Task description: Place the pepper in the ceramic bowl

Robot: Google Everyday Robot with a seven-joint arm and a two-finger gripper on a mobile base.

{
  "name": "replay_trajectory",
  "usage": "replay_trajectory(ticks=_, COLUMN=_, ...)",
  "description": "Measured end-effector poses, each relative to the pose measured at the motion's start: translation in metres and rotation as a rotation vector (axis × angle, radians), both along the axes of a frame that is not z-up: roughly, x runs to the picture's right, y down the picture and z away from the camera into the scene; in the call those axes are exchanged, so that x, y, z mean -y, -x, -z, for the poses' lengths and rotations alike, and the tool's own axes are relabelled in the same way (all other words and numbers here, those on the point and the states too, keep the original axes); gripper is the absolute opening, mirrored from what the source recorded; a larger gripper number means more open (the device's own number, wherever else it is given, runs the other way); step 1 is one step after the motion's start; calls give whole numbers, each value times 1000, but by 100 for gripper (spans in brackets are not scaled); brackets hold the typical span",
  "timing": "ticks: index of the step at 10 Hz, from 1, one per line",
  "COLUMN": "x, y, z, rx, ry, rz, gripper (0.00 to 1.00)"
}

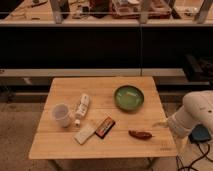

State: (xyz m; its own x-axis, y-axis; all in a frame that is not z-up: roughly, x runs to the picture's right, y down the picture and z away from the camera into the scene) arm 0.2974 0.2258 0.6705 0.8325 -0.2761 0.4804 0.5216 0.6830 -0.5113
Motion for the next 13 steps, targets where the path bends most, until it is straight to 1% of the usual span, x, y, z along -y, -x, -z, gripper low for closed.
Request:
replay_trajectory(ticks=1, x=3, y=2, z=-2, rx=-13, ry=3, rz=-12, gripper=80)
replay_trajectory(ticks=2, x=11, y=8, z=-11, rx=-41, ry=0, rz=-48, gripper=80)
replay_trajectory(ticks=3, x=23, y=20, z=-22, rx=-62, ry=-16, rz=-103, gripper=80)
replay_trajectory(ticks=4, x=33, y=31, z=-32, rx=-62, ry=-28, rz=-154, gripper=80)
replay_trajectory(ticks=5, x=42, y=39, z=-45, rx=-74, ry=-34, rz=-224, gripper=80)
replay_trajectory(ticks=6, x=46, y=41, z=-51, rx=-79, ry=-34, rz=-250, gripper=80)
replay_trajectory(ticks=7, x=47, y=42, z=-52, rx=-81, ry=-35, rz=-259, gripper=80)
replay_trajectory(ticks=10, x=45, y=44, z=-53, rx=-79, ry=-30, rz=-265, gripper=80)
replay_trajectory(ticks=12, x=21, y=62, z=-67, rx=-57, ry=13, rz=-316, gripper=80)
replay_trajectory(ticks=13, x=15, y=68, z=-73, rx=-50, ry=18, rz=-329, gripper=80)
